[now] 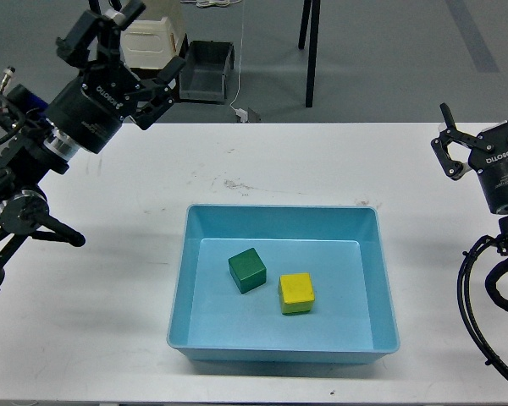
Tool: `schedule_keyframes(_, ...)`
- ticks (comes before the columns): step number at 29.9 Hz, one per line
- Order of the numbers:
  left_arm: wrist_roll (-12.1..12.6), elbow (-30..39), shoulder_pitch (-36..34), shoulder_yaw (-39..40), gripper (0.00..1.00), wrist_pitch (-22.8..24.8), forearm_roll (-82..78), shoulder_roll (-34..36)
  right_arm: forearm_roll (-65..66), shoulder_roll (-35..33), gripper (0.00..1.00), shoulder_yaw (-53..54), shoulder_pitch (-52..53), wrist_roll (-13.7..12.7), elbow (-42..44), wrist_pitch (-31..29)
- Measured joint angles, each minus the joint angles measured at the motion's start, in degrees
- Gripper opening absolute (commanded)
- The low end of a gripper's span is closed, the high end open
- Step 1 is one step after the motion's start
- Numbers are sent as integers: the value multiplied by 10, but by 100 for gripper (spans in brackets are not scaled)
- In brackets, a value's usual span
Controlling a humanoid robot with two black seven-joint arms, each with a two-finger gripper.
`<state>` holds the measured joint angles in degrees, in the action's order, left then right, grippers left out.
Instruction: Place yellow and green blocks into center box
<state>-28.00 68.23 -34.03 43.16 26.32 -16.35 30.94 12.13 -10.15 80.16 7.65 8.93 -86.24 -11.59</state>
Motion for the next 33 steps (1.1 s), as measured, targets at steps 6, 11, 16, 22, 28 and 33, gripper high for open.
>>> schedule_keyframes(6, 7, 26, 40, 3, 100, 12, 158, 30, -66, 40, 100, 22, -74, 0, -13, -33)
schedule_keyframes(11, 9, 57, 108, 16, 100, 15, 245, 35, -107, 58, 100, 36, -126, 0, -21, -48)
schedule_keyframes(16, 26, 77, 182, 43, 100, 17, 339, 29, -158, 59, 100, 45, -165, -1, -28, -78)
schedule_keyframes(22, 38, 108, 239, 45, 100, 17, 422, 25, -241, 60, 100, 47, -213, -6, -42, -127)
schedule_keyframes(28, 38, 118, 287, 46, 100, 17, 457, -1, -253, 85, 100, 47, -239, -7, -45, -137)
schedule_keyframes(33, 34, 120, 310, 51, 100, 17, 482, -10, -253, 94, 100, 47, -250, -7, -45, -145)
